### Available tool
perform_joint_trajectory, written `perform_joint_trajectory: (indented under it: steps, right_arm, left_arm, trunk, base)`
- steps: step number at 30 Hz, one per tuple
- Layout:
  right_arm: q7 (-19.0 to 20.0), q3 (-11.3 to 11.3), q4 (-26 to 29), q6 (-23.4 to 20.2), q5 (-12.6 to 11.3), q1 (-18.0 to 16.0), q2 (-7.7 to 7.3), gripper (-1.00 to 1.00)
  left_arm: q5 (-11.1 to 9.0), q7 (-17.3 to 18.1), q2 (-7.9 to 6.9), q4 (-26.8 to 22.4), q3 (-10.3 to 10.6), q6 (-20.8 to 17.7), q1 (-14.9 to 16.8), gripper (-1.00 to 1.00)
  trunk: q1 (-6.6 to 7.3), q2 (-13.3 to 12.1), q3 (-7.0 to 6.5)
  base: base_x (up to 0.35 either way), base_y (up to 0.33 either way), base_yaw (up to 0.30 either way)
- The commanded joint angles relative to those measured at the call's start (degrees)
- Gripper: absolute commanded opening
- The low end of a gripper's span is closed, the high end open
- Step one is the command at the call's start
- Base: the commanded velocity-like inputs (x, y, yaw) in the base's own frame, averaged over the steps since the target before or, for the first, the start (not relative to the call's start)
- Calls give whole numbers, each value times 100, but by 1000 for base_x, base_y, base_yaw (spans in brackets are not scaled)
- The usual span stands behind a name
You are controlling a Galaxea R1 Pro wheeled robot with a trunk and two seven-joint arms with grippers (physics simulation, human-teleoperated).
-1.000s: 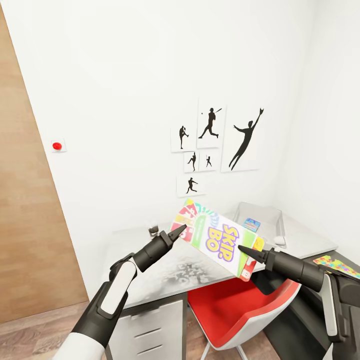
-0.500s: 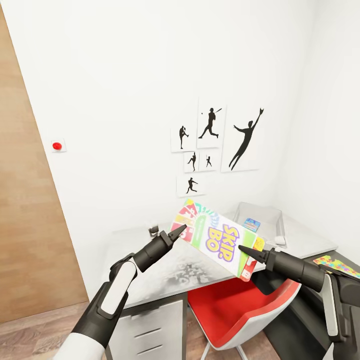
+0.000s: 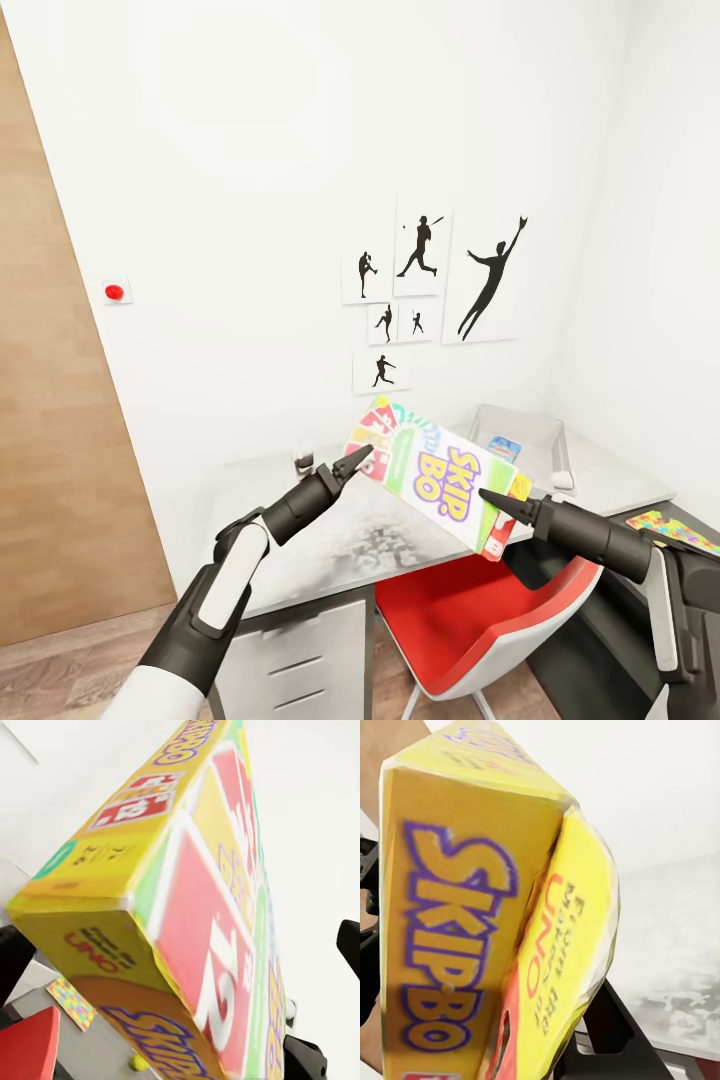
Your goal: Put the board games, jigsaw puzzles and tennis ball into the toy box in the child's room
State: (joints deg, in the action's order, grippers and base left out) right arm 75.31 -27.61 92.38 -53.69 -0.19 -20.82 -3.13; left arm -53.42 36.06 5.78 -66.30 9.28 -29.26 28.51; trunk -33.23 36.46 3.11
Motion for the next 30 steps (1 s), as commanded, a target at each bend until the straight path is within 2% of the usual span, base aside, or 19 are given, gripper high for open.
perform_joint_trajectory:
  steps: [1, 10, 15, 19, 20, 23, 24, 27, 28, 30]
  right_arm:
    - [29, -7, 0, -65, -5, -11, -1, -100]
    - [-20, -23, -29, -81, 5, -116, 4, -100]
    - [-238, -198, -250, -249, 8, -374, -3, -100]
    - [-888, -683, -940, -451, 9, -973, -51, -100]
    - [-888, -683, -940, -451, 9, -973, -51, -100]
    - [-1657, -1118, -1631, -523, 13, -1651, -110, -100]
    - [-1657, -1118, -1631, -523, 13, -1651, -110, -100]
    - [-2746, -1569, -2264, -560, 14, -2364, -255, -100]
    - [-2746, -1569, -2264, -560, 14, -2364, -255, -100]
    - [-3610, -1836, -2560, -567, 8, -2777, -349, -100]
  left_arm:
    - [-46, -12, -4, 5, -16, -50, 5, 100]
    - [-12, -85, -25, 18, -307, -79, -2, 100]
    - [7, -226, -41, 25, -398, -85, -8, 100]
    - [12, -538, -94, 28, -435, -87, -9, 100]
    - [12, -538, -94, 28, -435, -87, -9, 100]
    - [9, -836, -113, 29, -444, -88, -7, 100]
    - [9, -836, -113, 29, -444, -88, -7, 100]
    - [-18, -1128, -121, 29, -448, -103, 8, 100]
    - [-18, -1128, -121, 29, -448, -103, 8, 100]
    - [-34, -1281, -120, 28, -447, -135, 26, 100]
  trunk:
    - [-2, 9, 11]
    - [-2, 9, 11]
    - [-2, 9, 11]
    - [-2, 9, 11]
    - [-2, 9, 11]
    - [-2, 9, 11]
    - [-2, 9, 11]
    - [-2, 9, 11]
    - [-2, 9, 11]
    - [-2, 9, 11]
  base:
    - [0, 0, 0]
    - [0, 0, 0]
    - [0, 0, 0]
    - [0, 0, 0]
    - [0, 0, 0]
    - [0, 0, 0]
    - [0, 0, 0]
    - [0, 0, 0]
    - [0, 0, 0]
    - [0, 0, 0]
